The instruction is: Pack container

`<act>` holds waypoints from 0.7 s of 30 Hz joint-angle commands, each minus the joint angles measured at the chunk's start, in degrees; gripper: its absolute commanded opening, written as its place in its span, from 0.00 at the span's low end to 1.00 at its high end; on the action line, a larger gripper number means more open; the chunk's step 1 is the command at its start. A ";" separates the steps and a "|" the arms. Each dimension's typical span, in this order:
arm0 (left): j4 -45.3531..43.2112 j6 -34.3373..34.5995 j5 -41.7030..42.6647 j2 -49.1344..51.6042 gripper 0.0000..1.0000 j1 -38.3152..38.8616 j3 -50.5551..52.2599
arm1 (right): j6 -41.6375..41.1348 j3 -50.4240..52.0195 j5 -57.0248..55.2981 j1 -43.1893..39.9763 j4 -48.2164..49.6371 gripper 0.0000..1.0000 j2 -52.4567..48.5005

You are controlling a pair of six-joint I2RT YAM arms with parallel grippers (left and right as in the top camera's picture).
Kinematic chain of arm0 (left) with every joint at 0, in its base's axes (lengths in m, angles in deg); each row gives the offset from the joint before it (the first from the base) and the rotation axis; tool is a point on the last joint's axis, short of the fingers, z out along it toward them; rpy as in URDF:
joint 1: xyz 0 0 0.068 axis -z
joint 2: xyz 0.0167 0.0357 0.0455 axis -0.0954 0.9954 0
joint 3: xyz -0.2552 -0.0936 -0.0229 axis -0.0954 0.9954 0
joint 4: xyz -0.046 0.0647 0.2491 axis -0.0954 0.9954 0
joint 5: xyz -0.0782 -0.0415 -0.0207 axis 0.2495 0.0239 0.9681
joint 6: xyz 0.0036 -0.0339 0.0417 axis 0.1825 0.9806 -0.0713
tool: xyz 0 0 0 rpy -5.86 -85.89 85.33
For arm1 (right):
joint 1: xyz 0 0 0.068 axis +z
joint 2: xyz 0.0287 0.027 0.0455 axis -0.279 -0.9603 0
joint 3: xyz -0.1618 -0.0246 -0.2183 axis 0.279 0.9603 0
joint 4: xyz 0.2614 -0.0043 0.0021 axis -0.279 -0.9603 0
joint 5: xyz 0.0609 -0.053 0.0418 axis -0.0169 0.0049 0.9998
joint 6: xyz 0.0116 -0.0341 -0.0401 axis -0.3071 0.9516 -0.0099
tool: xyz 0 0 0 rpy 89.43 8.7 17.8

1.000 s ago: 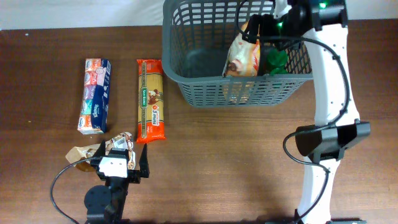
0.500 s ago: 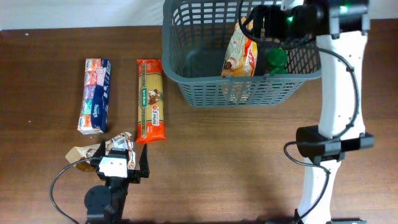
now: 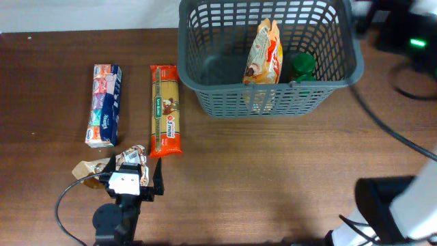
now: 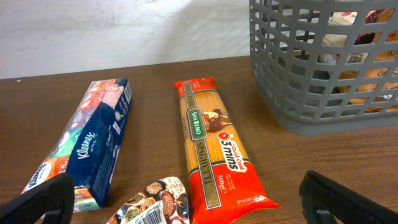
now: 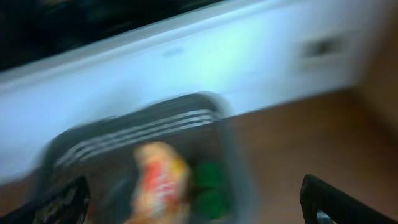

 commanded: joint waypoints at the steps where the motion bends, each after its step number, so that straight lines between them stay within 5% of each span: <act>1: -0.11 0.37 -0.20 -0.48 0.99 -0.37 0.31 | -1.97 0.11 -9.57 -7.32 -2.12 0.99 0.22; 10: -0.11 0.35 -0.20 -0.48 0.99 -0.37 0.31 | -1.90 4.74 -9.77 -24.76 -2.45 0.99 -1.70; 21: -0.26 0.37 -0.17 -0.48 0.99 -0.35 0.31 | -1.90 20.70 -9.75 -27.91 -2.21 0.99 -4.24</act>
